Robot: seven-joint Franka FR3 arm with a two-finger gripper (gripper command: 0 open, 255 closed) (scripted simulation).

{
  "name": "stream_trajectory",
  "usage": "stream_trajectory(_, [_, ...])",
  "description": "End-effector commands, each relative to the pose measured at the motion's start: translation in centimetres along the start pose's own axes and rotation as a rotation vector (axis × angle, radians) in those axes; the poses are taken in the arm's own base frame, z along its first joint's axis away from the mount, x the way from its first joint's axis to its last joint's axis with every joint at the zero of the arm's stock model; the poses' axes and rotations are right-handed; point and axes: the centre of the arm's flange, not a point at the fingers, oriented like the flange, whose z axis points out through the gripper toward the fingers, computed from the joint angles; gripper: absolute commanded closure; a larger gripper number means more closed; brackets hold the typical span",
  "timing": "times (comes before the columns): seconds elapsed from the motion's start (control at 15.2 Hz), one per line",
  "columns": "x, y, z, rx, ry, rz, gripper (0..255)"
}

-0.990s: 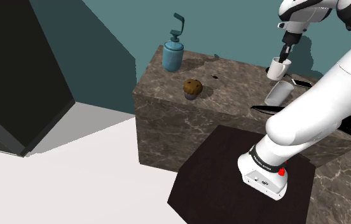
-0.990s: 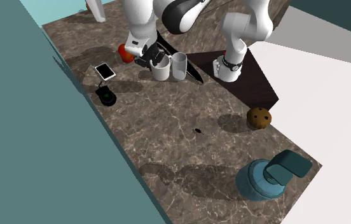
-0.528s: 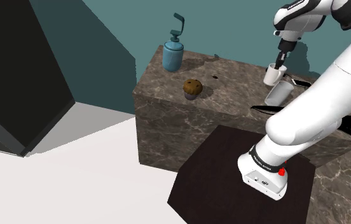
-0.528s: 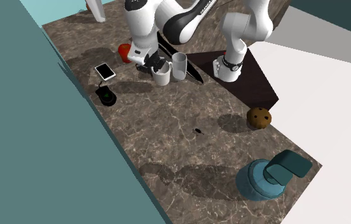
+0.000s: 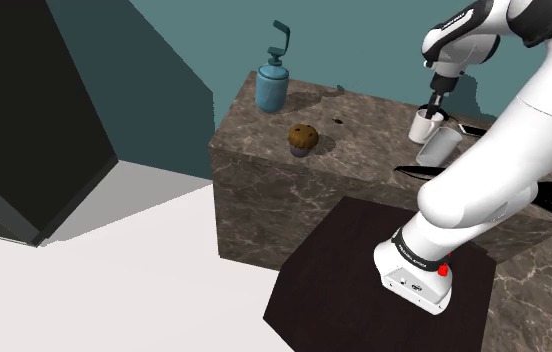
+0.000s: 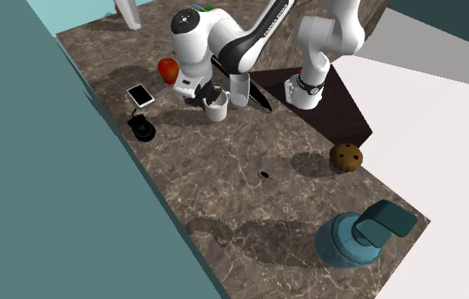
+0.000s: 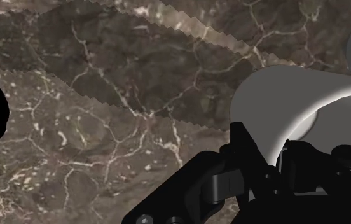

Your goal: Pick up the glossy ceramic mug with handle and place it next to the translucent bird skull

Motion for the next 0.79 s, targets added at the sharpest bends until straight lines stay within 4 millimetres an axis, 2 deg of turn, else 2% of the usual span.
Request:
stream_trajectory(0.0, [0.17,0.07,1.09,-0.001,0.000,0.000,255])
stream_trajectory(0.46, [0.17,0.07,1.09,-0.001,0.000,0.000,255])
stream_trajectory(0.53, [0.17,0.07,1.09,-0.001,0.000,0.000,0])
stream_trajectory(0.73, [0.17,0.07,1.09,-0.001,0.000,0.000,0])
